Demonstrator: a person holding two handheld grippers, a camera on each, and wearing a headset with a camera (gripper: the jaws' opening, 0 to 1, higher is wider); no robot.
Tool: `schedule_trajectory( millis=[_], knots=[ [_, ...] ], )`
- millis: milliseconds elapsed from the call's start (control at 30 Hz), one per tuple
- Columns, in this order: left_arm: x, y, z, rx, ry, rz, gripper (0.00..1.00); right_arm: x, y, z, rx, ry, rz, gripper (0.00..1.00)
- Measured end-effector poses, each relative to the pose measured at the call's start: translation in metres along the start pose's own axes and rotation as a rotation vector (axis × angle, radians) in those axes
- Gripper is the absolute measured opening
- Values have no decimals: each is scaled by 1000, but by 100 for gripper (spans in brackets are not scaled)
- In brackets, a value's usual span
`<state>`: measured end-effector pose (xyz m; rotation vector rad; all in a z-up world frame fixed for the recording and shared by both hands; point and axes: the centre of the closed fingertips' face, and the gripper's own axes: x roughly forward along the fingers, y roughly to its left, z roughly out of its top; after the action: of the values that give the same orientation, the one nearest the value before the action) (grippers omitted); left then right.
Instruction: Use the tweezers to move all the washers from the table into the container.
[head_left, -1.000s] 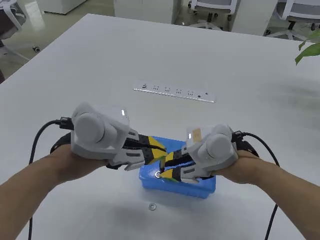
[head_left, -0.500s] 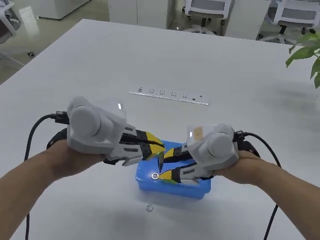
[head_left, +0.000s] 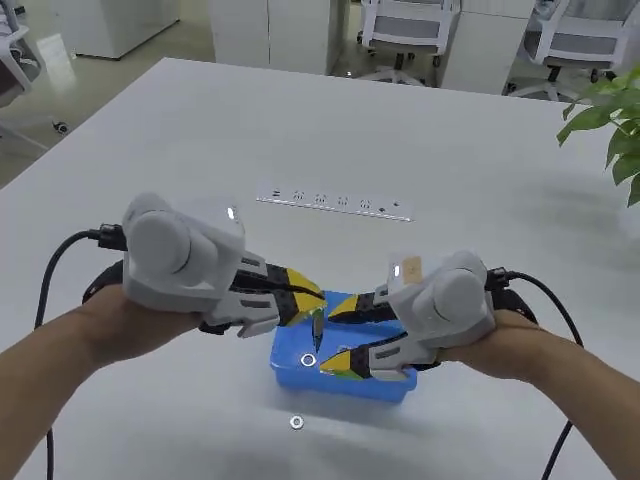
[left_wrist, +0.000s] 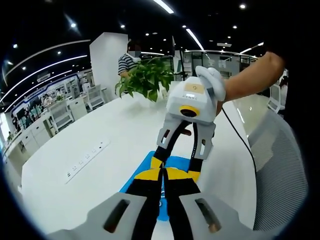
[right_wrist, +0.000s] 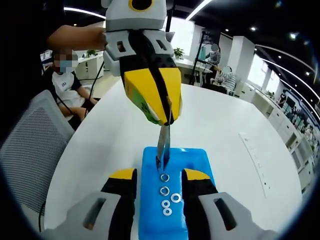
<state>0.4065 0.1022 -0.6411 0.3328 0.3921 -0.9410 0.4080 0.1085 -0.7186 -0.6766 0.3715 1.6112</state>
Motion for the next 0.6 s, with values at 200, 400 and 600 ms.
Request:
schedule_trajectory(
  millis=[200,400,600],
  knots=[
    [-7,-6,2,2,4,0,5,-13,4,-3,33,-2,-27,44],
    [-13,-14,2,0,5,-1,5,-26,10,-9,59,8,-52,51],
    [-17,-23,0,0,7,-3,5,-37,15,-16,88,9,-81,58]
  ],
)
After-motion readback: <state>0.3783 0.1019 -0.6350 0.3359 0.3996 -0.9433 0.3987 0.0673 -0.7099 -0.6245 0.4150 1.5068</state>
